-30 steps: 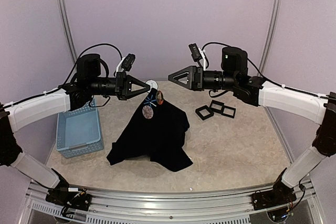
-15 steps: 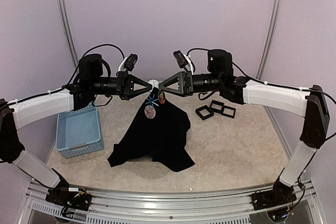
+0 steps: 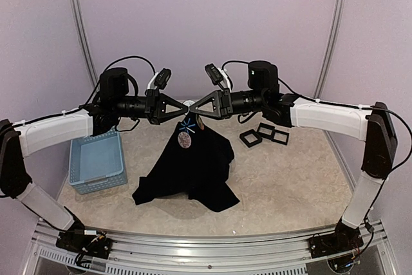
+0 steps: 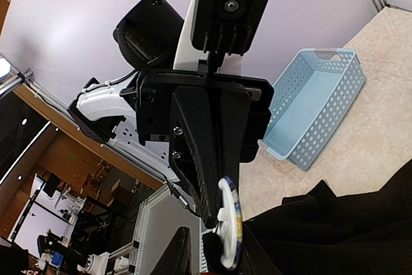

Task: Remove the brooch from the garment
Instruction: Open the brooch with the crumpled clothing, then pass from the left arm to the right, then remove the brooch from the crumpled clothing, then pass from the right arm to the left

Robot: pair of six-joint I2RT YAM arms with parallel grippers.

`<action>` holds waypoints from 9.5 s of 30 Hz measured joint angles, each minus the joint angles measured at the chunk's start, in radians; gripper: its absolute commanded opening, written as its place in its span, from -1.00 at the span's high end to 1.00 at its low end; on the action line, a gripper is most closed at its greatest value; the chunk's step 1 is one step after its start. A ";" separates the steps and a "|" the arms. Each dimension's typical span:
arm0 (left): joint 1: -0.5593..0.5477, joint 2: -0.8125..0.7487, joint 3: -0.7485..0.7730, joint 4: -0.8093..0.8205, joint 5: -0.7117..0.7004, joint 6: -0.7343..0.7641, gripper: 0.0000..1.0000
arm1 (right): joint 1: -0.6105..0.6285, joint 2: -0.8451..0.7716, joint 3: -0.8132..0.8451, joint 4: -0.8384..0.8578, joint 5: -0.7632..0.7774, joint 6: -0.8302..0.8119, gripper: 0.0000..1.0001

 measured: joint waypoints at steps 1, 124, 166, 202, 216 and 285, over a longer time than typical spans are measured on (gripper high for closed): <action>0.000 0.000 0.000 0.001 0.001 0.000 1.00 | 0.000 0.001 0.001 0.000 -0.002 0.002 0.62; 0.005 0.098 0.091 -0.097 -0.025 0.004 1.00 | -0.143 -0.019 -0.005 -0.148 -0.001 -0.064 0.08; -0.006 0.113 0.106 -0.086 -0.006 0.019 -0.62 | -0.089 0.046 0.022 -0.046 -0.042 0.013 1.00; -0.050 0.118 0.109 -0.347 -0.104 0.234 1.00 | -0.087 0.041 0.012 -0.102 0.098 -0.063 1.00; -0.053 0.118 0.108 -0.349 -0.111 0.233 1.00 | -0.060 -0.002 0.043 -0.362 0.252 -0.323 1.00; -0.113 0.162 0.322 -0.244 -0.499 0.198 -0.70 | -0.343 -0.080 0.078 -0.445 -0.010 -0.351 1.00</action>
